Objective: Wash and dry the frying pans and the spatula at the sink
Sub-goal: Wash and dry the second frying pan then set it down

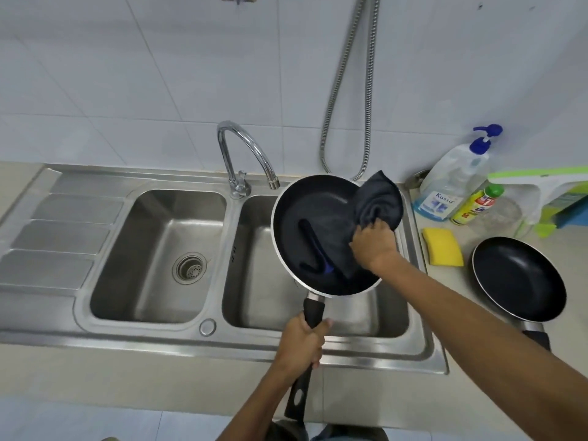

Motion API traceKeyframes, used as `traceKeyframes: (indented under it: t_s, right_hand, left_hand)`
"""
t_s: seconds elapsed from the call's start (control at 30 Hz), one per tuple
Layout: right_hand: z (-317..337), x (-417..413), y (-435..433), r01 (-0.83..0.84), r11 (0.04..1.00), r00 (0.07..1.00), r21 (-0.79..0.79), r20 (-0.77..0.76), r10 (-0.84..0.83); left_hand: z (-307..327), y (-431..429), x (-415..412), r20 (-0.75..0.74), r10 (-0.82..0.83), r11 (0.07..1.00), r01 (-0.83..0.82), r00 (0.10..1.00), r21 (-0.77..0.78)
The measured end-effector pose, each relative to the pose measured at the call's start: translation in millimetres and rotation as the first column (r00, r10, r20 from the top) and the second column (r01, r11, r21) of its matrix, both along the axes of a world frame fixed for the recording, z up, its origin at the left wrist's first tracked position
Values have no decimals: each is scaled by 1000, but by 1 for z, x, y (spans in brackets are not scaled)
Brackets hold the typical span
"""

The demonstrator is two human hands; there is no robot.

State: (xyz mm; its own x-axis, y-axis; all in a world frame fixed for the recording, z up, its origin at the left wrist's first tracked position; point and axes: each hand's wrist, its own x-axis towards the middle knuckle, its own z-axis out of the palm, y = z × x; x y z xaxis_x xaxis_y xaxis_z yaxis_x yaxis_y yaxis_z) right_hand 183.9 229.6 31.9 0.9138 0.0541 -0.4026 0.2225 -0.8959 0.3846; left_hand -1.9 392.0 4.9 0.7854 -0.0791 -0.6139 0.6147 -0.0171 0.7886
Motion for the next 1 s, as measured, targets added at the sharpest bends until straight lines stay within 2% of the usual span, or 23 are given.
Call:
traceKeyframes:
  t_s: [0.03,0.1,0.2,0.27,0.33,0.43,0.5,0.63,0.8,0.9,1.0]
  right_hand:
    - [-1,-17,-7,-19,1000,998,11,-53,19]
    - [-2,-51,-12,18,982,976,189,-214,23]
    - [6,-81,4,207,830,912,518,-409,27]
    - [17,-84,21,301,691,902,657,-432,18]
    - [24,-75,43,311,585,919,749,-394,16]
    - [25,-41,75,260,510,957,820,-287,-26]
    - [19,-11,84,249,532,965,809,-254,-66]
    - [11,30,66,211,658,977,723,-178,-118]
    - [-13,24,9,238,831,971,503,-100,-218]
    - [-33,-4,-20,264,864,964,429,-104,-243]
    - [-47,-47,-37,282,861,959,423,-140,-245]
  left_hand:
    - [-1,-1,4,1,-3,1000,3,1000,15]
    - [-6,1,12,-18,-14,999,15,1000,31]
    - [-11,5,10,-14,-96,993,97,995,69]
    - [-14,5,4,-4,-154,980,153,988,129]
    - [-16,1,-2,-12,-186,969,185,983,161]
    - [-13,-6,-8,-51,-166,975,171,985,143]
    - [-9,-6,-9,-63,-142,982,149,988,119]
    - [-2,5,-7,-50,-150,985,153,987,83]
    - [1,10,-17,-77,-174,984,176,982,15]
    - [-4,9,-20,-69,-167,984,171,984,53]
    - [-6,9,-19,-51,-197,974,202,979,107]
